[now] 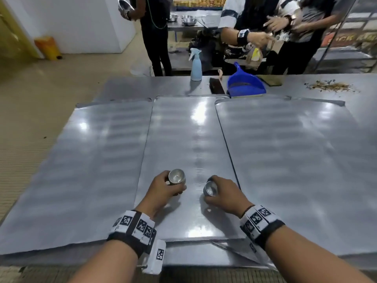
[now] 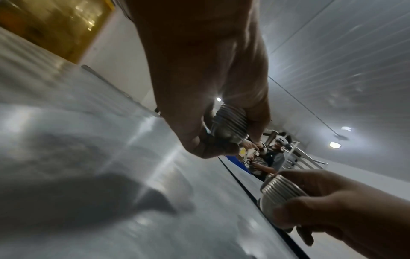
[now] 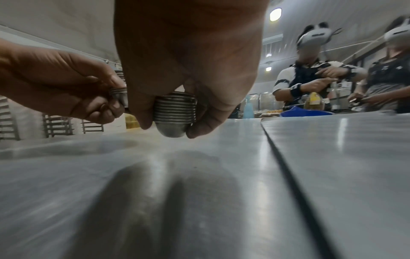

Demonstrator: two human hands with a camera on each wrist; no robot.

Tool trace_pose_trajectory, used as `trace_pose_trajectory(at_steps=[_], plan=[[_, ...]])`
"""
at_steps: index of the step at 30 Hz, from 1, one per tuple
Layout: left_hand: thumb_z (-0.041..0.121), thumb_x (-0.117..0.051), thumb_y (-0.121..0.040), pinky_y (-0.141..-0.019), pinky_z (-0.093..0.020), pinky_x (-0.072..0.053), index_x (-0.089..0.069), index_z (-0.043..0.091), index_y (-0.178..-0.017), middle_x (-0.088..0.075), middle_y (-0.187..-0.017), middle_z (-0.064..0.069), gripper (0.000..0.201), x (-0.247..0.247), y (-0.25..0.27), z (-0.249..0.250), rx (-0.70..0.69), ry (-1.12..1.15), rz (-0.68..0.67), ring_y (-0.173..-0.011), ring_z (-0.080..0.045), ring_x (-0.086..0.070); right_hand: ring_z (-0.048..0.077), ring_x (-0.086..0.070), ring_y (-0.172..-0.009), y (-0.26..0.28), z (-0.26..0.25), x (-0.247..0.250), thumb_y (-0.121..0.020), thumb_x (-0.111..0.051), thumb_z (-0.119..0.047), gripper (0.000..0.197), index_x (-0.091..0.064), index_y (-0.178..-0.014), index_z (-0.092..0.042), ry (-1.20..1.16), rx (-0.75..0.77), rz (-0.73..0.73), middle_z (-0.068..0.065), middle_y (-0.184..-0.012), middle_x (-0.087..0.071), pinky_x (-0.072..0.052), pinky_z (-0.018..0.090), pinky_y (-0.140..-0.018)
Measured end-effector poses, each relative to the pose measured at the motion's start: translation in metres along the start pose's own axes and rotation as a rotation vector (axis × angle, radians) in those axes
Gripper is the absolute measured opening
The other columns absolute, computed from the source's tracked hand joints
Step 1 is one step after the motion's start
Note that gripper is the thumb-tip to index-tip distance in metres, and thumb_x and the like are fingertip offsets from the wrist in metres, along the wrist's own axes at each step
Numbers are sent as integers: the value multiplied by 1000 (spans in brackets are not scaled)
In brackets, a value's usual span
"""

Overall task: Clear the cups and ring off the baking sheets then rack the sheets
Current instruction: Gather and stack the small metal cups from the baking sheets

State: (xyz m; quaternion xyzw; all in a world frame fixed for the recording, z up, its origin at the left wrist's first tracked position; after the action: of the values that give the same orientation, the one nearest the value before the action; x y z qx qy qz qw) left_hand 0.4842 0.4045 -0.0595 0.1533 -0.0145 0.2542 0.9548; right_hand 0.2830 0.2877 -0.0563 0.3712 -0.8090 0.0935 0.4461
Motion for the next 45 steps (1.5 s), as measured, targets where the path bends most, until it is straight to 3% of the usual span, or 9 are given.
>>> trace_pose_trajectory(at_steps=[5, 9, 14, 17, 24, 30, 36, 42, 45], plan=[[8, -84, -77, -75, -32, -59, -69, 20, -108, -76, -96, -2, 36, -69, 3, 11, -25, 18, -138, -85, -16, -71, 21, -64, -85, 36, 45, 39, -72, -75, -38, 48, -57, -113, -24, -57, -109, 121, 0, -95, -70, -50, 31, -72], [4, -79, -81, -74, -31, -57, -70, 23, -106, -75, -87, 6, 33, -130, 6, 24, -18, 0, -283, -79, -12, -68, 18, -64, -88, 70, 87, 70, -70, -76, -40, 46, -61, -112, -27, -88, -197, 225, -4, -98, -71, -46, 27, -72], [9, -82, -71, -76, -31, -61, -69, 17, -107, -74, -99, -4, 38, -201, 4, 41, -65, -153, -454, -88, -17, -71, 17, -64, -84, 109, 136, 98, -67, -74, -48, 43, -60, -104, -31, -103, -348, 313, -6, -94, -70, -53, 33, -73], [19, -85, -68, -74, -27, -58, -68, 23, -108, -74, -102, -1, 44, -238, -1, 52, -131, -339, -554, -90, -15, -71, 18, -63, -86, 128, 161, 110, -67, -74, -47, 42, -60, -103, -31, -117, -434, 357, -5, -94, -69, -50, 30, -72], [30, -86, -66, -76, -38, -57, -68, 25, -96, -74, -91, 4, 36, -334, -21, 65, -299, -606, -772, -84, -14, -70, 19, -63, -89, 169, 210, 127, -67, -76, -44, 49, -60, -110, -28, -192, -647, 470, -3, -99, -67, -47, 27, -72], [36, -83, -65, -63, -33, -58, -67, 23, -85, -72, -77, 5, 29, -419, -8, 74, -437, -734, -927, -73, -15, -70, 16, -64, -89, 218, 241, 147, -71, -72, -48, 52, -57, -117, -28, -218, -816, 578, -5, -99, -66, -48, 25, -72], [34, -84, -70, -56, -18, -39, -68, 17, -96, -69, -85, 6, 35, -488, 21, 78, -564, -803, -1009, -76, -8, -61, 13, -64, -79, 270, 268, 162, -70, -71, -48, 43, -58, -108, -32, -228, -905, 652, -8, -91, -65, -57, 34, -71], [29, -81, -71, -57, -15, -38, -65, 22, -92, -67, -81, 10, 28, -558, 59, 73, -594, -813, -1014, -73, -3, -61, 10, -65, -79, 326, 318, 190, -73, -77, -41, 44, -59, -112, -29, -277, -852, 712, -10, -93, -67, -59, 33, -71], [24, -81, -72, -62, -18, -41, -63, 24, -100, -68, -91, 8, 34, -592, 81, 71, -565, -797, -992, -78, -5, -62, 9, -66, -78, 353, 352, 207, -74, -78, -42, 46, -55, -112, -31, -299, -812, 707, -9, -95, -66, -59, 30, -68]])
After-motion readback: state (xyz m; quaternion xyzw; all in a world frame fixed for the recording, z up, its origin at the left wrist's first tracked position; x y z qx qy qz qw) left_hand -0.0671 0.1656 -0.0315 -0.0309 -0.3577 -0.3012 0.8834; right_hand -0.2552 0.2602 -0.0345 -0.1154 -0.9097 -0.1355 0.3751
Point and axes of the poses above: each hand's wrist, its own y-axis away from the middle knuckle, its own x-axis out of the back of the hand, z = x × y, the point moved 1 cm from there along -y, towards the middle knuckle
